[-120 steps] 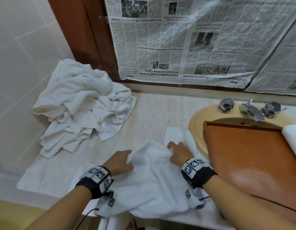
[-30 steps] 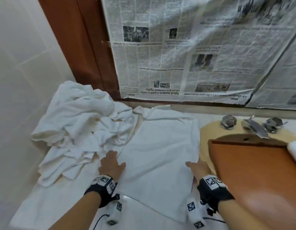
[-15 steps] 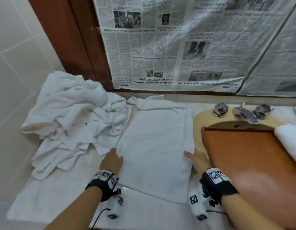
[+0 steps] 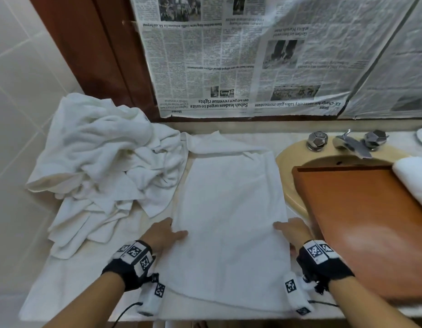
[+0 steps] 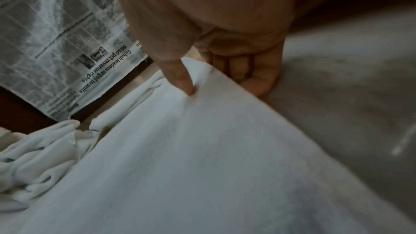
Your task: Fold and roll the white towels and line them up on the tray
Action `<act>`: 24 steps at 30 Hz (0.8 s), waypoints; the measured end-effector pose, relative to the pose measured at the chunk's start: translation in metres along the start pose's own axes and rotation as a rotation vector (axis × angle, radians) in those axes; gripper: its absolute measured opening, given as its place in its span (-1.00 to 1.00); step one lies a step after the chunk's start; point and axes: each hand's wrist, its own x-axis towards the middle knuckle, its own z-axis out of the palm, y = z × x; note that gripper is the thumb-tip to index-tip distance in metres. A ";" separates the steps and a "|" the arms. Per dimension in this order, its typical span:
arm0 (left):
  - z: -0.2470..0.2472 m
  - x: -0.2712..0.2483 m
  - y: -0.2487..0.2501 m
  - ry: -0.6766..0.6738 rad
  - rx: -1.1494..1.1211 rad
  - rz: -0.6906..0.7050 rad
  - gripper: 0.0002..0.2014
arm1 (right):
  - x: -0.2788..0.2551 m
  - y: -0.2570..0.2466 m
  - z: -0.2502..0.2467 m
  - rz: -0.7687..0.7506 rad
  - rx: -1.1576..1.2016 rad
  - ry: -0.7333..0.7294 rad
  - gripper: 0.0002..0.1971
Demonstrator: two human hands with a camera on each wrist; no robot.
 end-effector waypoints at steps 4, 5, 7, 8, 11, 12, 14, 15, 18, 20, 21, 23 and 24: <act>0.001 0.013 0.009 0.117 -0.011 0.049 -0.69 | -0.005 0.002 0.001 -0.031 -0.055 0.033 -0.85; -0.001 0.012 0.007 0.088 0.016 0.051 -0.73 | -0.011 0.001 -0.001 -0.048 -0.107 0.053 -0.88; -0.007 0.007 0.000 -0.020 0.117 0.039 -0.75 | -0.018 -0.001 -0.006 0.011 -0.233 -0.054 -0.93; -0.009 0.002 -0.003 -0.087 0.180 0.020 -0.76 | -0.015 -0.002 -0.009 0.027 -0.351 -0.096 -0.86; -0.012 0.000 -0.010 -0.167 0.223 -0.011 -0.71 | -0.015 -0.003 -0.015 0.041 -0.180 -0.008 -0.72; -0.013 0.002 -0.008 -0.128 0.202 -0.008 -0.65 | -0.011 -0.004 -0.015 -0.011 -0.228 0.073 -0.75; -0.014 0.014 0.002 -0.014 0.148 0.005 -0.57 | -0.002 -0.012 -0.014 -0.012 -0.275 0.158 -0.73; -0.013 0.020 0.009 0.042 0.112 0.014 -0.56 | -0.001 -0.018 -0.012 -0.021 -0.269 0.155 -0.73; -0.016 0.034 0.025 0.163 0.062 0.022 -0.64 | 0.009 -0.029 -0.011 -0.085 -0.346 0.127 -0.75; -0.023 0.039 0.024 0.138 0.101 0.041 -0.68 | 0.008 -0.034 -0.015 -0.069 -0.468 0.052 -0.83; -0.028 0.040 0.019 0.072 0.141 0.049 -0.67 | 0.007 -0.032 -0.018 -0.050 -0.527 0.014 -0.88; -0.037 0.039 0.006 -0.110 0.179 0.045 -0.63 | 0.009 -0.025 -0.025 -0.005 -0.594 -0.031 -0.75; -0.041 0.037 0.001 -0.199 0.136 0.032 -0.60 | 0.009 -0.023 -0.028 0.020 -0.569 -0.036 -0.73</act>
